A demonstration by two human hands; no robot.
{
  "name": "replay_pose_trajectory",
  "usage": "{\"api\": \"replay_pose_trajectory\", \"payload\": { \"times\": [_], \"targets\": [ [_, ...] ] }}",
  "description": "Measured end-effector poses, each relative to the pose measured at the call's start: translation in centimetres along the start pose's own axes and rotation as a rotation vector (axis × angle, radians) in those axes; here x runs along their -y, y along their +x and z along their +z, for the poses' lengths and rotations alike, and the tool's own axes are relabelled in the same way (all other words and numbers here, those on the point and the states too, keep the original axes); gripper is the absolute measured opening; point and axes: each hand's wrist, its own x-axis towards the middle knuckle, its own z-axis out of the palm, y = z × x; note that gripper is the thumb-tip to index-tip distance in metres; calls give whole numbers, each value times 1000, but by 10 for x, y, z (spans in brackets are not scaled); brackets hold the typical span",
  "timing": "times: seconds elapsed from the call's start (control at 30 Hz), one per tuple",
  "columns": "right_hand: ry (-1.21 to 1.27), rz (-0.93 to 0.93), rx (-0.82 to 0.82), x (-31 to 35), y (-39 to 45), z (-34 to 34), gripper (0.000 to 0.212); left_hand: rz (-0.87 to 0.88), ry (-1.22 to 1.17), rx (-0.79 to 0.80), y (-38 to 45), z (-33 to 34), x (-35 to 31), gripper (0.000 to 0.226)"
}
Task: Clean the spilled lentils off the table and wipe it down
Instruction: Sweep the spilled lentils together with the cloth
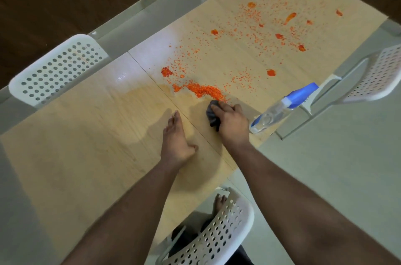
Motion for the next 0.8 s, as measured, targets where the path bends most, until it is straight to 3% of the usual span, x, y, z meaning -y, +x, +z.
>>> {"api": "replay_pose_trajectory", "payload": {
  "times": [0.1,0.23,0.37,0.57,0.7,0.8],
  "targets": [
    [-16,20,-15,3,21,-13,54,-28,-8,1,0,2,1,138],
    [-79,-101,-33,6,-3,-13,62,-16,13,-10,-1,2,-1,136],
    [-45,-189,143,8,-40,8,71,-21,39,-36,-6,3,-10,134],
    [381,-71,20,3,-78,1,87,-34,60,-69,-16,8,-18,125],
    [618,86,-197,-20,-101,-4,71,-8,74,-42,-22,10,-26,124],
    [695,286,-238,-44,-110,-8,53,16,53,-9,-29,16,-36,136]
  ]
}}
